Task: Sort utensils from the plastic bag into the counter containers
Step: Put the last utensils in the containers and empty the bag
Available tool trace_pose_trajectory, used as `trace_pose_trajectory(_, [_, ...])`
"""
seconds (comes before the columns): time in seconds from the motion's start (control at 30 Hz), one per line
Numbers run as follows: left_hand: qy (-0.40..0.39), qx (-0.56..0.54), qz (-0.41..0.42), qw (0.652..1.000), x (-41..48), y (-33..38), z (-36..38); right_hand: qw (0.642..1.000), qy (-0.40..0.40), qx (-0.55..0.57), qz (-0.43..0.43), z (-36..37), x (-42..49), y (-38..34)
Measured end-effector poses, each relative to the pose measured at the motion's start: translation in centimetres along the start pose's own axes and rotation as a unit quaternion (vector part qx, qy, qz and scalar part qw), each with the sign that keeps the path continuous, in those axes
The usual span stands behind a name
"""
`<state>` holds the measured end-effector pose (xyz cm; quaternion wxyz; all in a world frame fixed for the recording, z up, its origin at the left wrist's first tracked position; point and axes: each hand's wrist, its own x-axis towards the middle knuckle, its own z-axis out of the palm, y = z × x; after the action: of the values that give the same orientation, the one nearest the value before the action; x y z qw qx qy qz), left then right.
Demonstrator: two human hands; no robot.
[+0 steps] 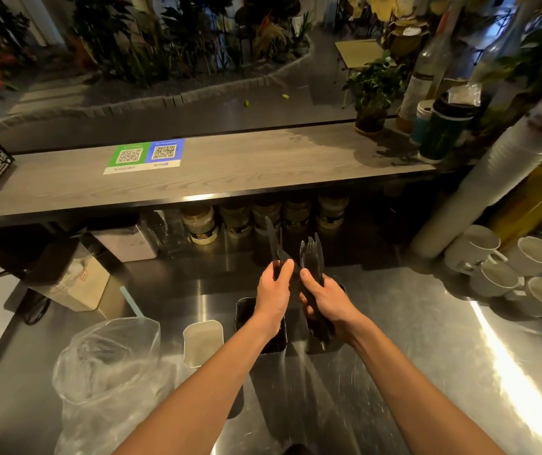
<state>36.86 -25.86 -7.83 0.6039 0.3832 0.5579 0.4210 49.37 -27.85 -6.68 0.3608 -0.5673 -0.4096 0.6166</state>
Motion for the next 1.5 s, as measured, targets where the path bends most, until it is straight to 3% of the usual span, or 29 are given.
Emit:
trace_pose_trajectory(0.23, [-0.016,-0.033,-0.013,0.999,0.2,0.8,1.5,1.000,-0.018,-0.015,0.013,-1.2,0.1,-0.4])
trace_pose_trajectory(0.47, [-0.020,-0.020,-0.007,1.000,0.6,0.8,2.6,0.998,0.053,-0.026,-0.025,-1.9,1.2,0.9])
trace_pose_trajectory(0.63, [-0.063,0.006,-0.020,0.998,1.0,0.7,3.1,0.999,-0.002,-0.048,-0.023,-2.8,0.4,-0.2])
trace_pose_trajectory(0.87, [-0.038,-0.017,-0.028,0.999,1.1,0.8,4.6,0.998,-0.038,-0.048,0.018,-4.6,0.7,-1.0])
trace_pose_trajectory(1.2, [-0.006,-0.054,-0.056,0.997,1.3,0.5,6.0,0.989,0.127,-0.064,-0.031,-3.5,1.2,0.7])
trace_pose_trajectory(1.5, [0.064,-0.032,-0.028,0.997,2.6,-0.5,5.9,0.969,0.235,-0.048,-0.053,-3.7,2.3,1.0])
